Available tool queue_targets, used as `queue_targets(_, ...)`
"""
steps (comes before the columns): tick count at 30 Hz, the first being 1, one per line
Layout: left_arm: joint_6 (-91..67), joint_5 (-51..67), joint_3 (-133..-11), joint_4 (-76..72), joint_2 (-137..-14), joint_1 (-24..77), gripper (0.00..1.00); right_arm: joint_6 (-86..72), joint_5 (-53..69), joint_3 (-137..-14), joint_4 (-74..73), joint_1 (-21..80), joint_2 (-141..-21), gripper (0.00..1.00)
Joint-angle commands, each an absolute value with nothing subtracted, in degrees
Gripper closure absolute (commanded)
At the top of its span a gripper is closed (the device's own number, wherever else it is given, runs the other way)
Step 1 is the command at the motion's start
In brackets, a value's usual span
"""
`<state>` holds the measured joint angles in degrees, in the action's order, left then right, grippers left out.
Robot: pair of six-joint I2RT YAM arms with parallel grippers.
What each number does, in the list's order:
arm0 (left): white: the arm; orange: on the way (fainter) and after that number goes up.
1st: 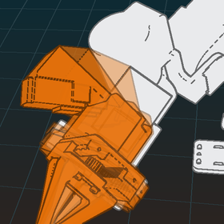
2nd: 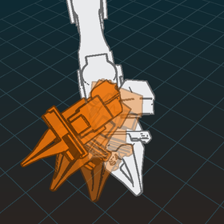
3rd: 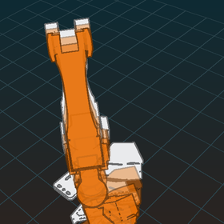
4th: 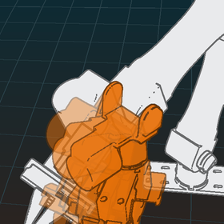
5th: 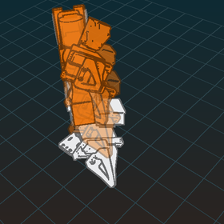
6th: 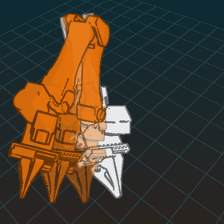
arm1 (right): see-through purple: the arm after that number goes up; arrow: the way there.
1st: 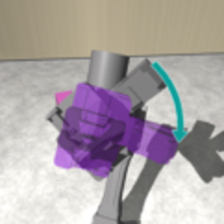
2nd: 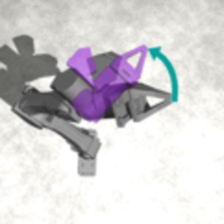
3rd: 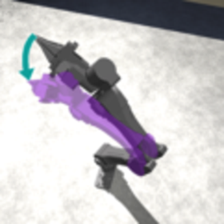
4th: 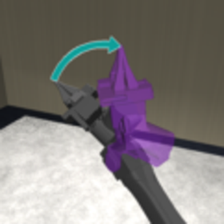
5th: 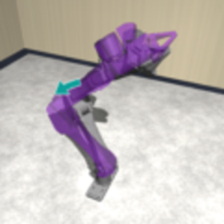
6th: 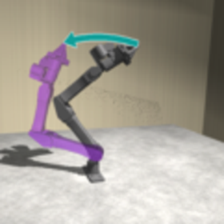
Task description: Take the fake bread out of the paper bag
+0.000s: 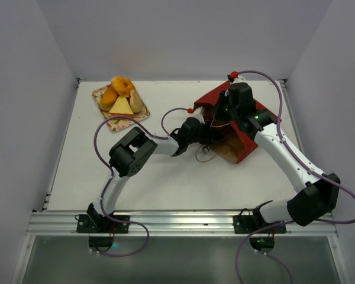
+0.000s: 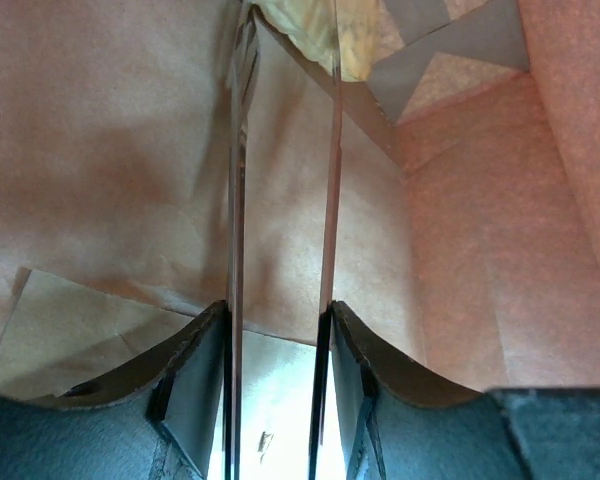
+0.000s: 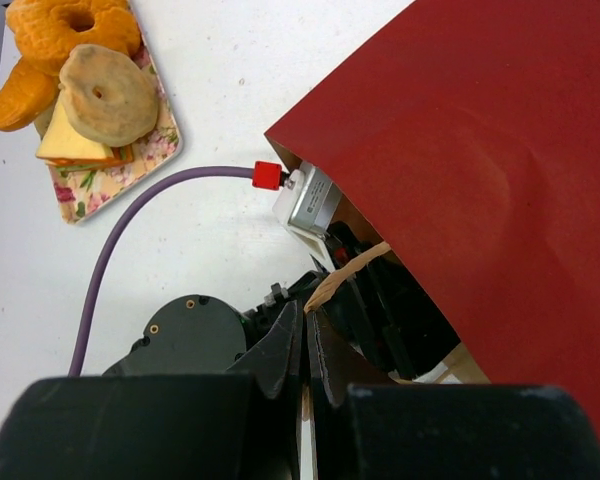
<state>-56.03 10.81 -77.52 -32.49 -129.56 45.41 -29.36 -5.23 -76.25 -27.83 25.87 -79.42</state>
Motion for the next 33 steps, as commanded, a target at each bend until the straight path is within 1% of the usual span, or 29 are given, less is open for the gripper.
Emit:
queue_targets(1,-56.8,8.5,-80.1,-31.6,-130.1,44.8,0.52,-29.0,-5.1,-76.5,-26.5,26.1,-77.5,1.0)
queue_targets(10,-59.1,7.9,-76.9,-33.5,-128.6,44.5,0.52,-29.1,-5.2,-76.0,-25.8,26.1,-77.8,1.0)
queue_targets(17,-62.7,11.2,-78.2,-38.4,-131.4,43.8,0.52,-29.2,-4.9,-75.8,-25.8,26.1,-78.0,1.0)
queue_targets(19,-62.8,11.6,-79.6,-38.3,-132.0,43.7,0.53,-29.2,-4.9,-75.8,-25.8,26.1,-78.0,1.0)
queue_targets(22,-63.0,11.8,-81.0,-38.3,-133.0,43.6,0.59,-29.1,-5.0,-75.5,-25.8,26.1,-78.0,1.0)
queue_targets(23,-63.1,11.8,-81.3,-38.2,-133.2,43.5,0.64,-29.1,-5.1,-75.3,-25.6,26.1,-78.0,1.0)
queue_targets(25,-63.7,12.3,-81.6,-39.3,-133.5,43.3,0.69,-29.1,-5.1,-75.2,-25.6,26.1,-78.0,1.0)
queue_targets(26,-64.1,12.7,-81.7,-39.7,-133.7,43.2,0.75,-29.2,-5.1,-75.1,-25.6,26.0,-78.0,1.0)
queue_targets(28,-64.6,13.2,-81.7,-40.4,-133.4,42.9,0.8,-29.2,-4.8,-74.9,-25.8,26.1,-78.0,1.0)
queue_targets(29,-64.6,13.4,-81.7,-40.6,-133.2,42.8,0.85,-29.1,-5.1,-74.7,-25.8,26.1,-78.0,1.0)
queue_targets(31,-64.3,13.8,-81.4,-40.7,-132.5,42.5,0.9,-28.8,-5.6,-74.5,-25.8,26.1,-78.0,1.0)
queue_targets(33,-64.2,14.1,-80.7,-40.8,-131.3,42.3,0.93,-28.5,-6.9,-74.4,-25.8,26.0,-78.2,1.0)
